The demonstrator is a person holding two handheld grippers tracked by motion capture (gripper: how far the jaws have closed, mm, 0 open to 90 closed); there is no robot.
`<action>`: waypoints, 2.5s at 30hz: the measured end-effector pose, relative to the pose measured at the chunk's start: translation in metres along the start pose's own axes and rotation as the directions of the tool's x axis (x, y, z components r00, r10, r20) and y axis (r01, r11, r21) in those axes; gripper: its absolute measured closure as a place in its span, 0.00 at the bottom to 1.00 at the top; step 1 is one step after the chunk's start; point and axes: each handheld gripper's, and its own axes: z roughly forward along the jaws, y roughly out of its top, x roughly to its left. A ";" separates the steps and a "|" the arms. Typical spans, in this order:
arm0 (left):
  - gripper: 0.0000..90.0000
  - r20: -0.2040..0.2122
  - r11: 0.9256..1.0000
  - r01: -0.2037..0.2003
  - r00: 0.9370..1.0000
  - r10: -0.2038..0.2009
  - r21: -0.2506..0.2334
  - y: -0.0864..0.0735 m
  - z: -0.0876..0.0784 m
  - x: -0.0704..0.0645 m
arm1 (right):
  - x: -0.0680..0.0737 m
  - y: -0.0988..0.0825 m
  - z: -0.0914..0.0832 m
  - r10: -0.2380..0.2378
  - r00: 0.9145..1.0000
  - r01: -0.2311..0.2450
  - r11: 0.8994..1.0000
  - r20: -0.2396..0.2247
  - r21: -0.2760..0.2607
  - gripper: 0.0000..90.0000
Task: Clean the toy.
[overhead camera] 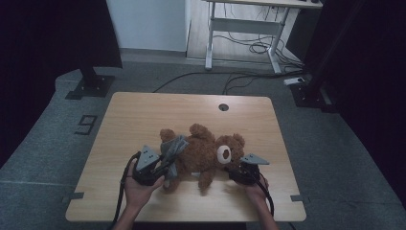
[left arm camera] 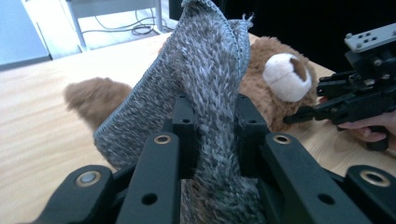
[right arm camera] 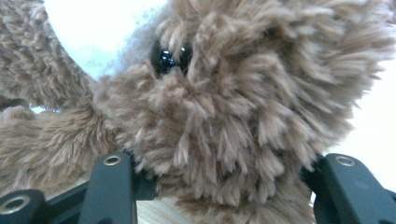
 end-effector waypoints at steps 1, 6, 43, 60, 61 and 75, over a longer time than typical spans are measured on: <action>0.82 0.005 1.000 -0.013 1.000 0.013 -0.008 0.004 0.002 -0.004 | 0.000 0.000 0.000 -0.002 1.000 0.002 1.000 0.000 -0.001 0.49; 0.83 0.012 1.000 -0.026 1.000 0.026 -0.015 0.007 0.001 -0.008 | 0.000 0.000 0.000 0.000 1.000 0.000 1.000 -0.001 -0.004 0.49; 0.83 0.096 0.999 -0.028 0.995 0.025 0.030 0.017 0.066 -0.021 | -0.001 -0.002 0.001 0.002 1.000 -0.002 1.000 -0.005 -0.016 0.49; 0.83 0.156 0.995 -0.080 0.985 0.071 0.057 0.031 0.121 -0.065 | -0.002 -0.002 0.002 0.004 1.000 -0.004 1.000 -0.008 -0.014 0.50; 0.83 0.158 0.993 -0.089 0.985 0.076 0.076 0.027 0.129 -0.068 | -0.002 -0.002 0.002 0.004 1.000 -0.004 1.000 -0.009 -0.014 0.50; 0.84 0.114 0.996 -0.047 0.993 0.039 0.069 -0.002 0.118 -0.046 | -0.005 -0.002 0.002 -0.010 1.000 0.010 1.000 -0.022 -0.012 0.52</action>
